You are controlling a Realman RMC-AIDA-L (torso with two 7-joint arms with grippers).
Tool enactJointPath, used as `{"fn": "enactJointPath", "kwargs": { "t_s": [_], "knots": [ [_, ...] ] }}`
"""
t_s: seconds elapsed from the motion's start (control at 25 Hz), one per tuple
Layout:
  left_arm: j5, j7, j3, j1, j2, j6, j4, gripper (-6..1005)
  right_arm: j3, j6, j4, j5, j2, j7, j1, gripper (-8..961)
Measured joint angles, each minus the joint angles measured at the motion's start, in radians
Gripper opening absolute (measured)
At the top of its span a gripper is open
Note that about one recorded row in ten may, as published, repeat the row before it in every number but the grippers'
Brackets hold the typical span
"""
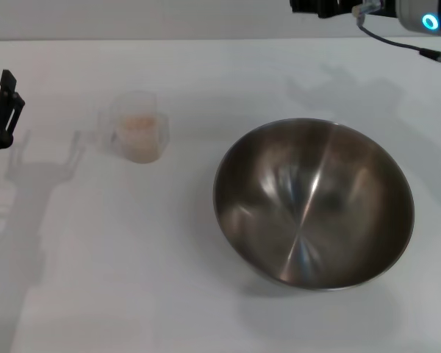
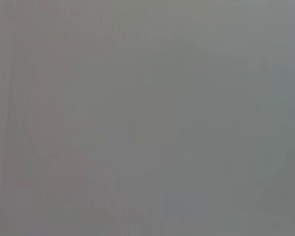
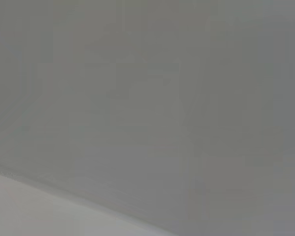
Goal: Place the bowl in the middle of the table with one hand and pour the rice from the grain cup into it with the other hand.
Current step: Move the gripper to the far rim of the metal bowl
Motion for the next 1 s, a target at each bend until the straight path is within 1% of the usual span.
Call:
{"fn": "enactJointPath", "kwargs": {
  "t_s": [0.04, 0.08, 0.12, 0.16, 0.2, 0.24, 0.28, 0.32, 0.36, 0.4, 0.44, 0.48, 0.56, 0.64, 0.72, 1.0],
  "knots": [
    [0.000, 0.000, -0.002, -0.001, 0.000, 0.000, -0.001, 831, 0.105, 0.142, 0.031, 0.040, 0.055, -0.181, 0.025, 721],
    [0.000, 0.000, -0.003, -0.001, 0.000, 0.000, -0.001, 831, 0.105, 0.142, 0.031, 0.040, 0.055, -0.181, 0.025, 720],
    [0.000, 0.000, -0.003, -0.001, 0.000, 0.000, -0.001, 831, 0.131, 0.203, 0.045, 0.064, 0.057, -0.241, 0.042, 718],
    [0.000, -0.004, -0.008, 0.000, 0.001, 0.003, 0.004, 831, 0.146, 0.292, 0.059, 0.094, 0.042, -0.279, 0.068, 717],
    [0.000, -0.004, -0.009, 0.000, 0.000, 0.004, 0.007, 831, 0.162, 0.339, 0.065, 0.100, 0.039, -0.284, 0.079, 716],
    [0.000, -0.005, -0.011, -0.001, 0.000, 0.005, 0.011, 831, 0.179, 0.382, 0.069, 0.102, 0.037, -0.293, 0.086, 715],
    [0.000, -0.006, -0.012, -0.002, -0.001, 0.005, 0.011, 831, 0.179, 0.382, 0.069, 0.102, 0.037, -0.293, 0.086, 714],
    [0.000, -0.007, -0.012, -0.002, -0.001, 0.005, 0.010, 831, 0.218, 0.467, 0.071, 0.103, 0.038, -0.318, 0.099, 713],
    [0.000, -0.007, -0.012, -0.002, -0.001, 0.005, 0.010, 831, 0.218, 0.467, 0.071, 0.103, 0.038, -0.318, 0.099, 712],
    [0.000, -0.007, -0.012, -0.002, -0.001, 0.005, 0.010, 831, 0.245, 0.539, 0.056, 0.104, 0.040, -0.328, 0.119, 711],
    [0.000, -0.016, -0.022, 0.003, -0.001, 0.016, 0.007, 831, 0.251, 0.571, 0.043, 0.104, 0.039, -0.328, 0.128, 709],
    [0.000, -0.016, -0.022, 0.003, -0.001, 0.016, 0.007, 831, 0.251, 0.571, 0.043, 0.104, 0.039, -0.328, 0.128, 708],
    [0.000, -0.017, -0.025, 0.004, -0.001, 0.020, 0.008, 830, 0.267, 0.621, 0.018, 0.105, 0.035, -0.330, 0.141, 706],
    [0.000, -0.017, -0.030, 0.012, -0.001, 0.051, 0.003, 830, 0.288, 0.679, -0.010, 0.105, 0.033, -0.335, 0.156, 704],
    [0.000, -0.017, -0.031, 0.014, -0.001, 0.061, 0.003, 830, 0.289, 0.703, -0.029, 0.105, 0.032, -0.335, 0.163, 702],
    [0.000, -0.018, -0.032, 0.020, 0.000, 0.076, 0.003, 830, 0.289, 0.732, -0.066, 0.067, 0.028, -0.336, 0.167, 694]
  ]
}}
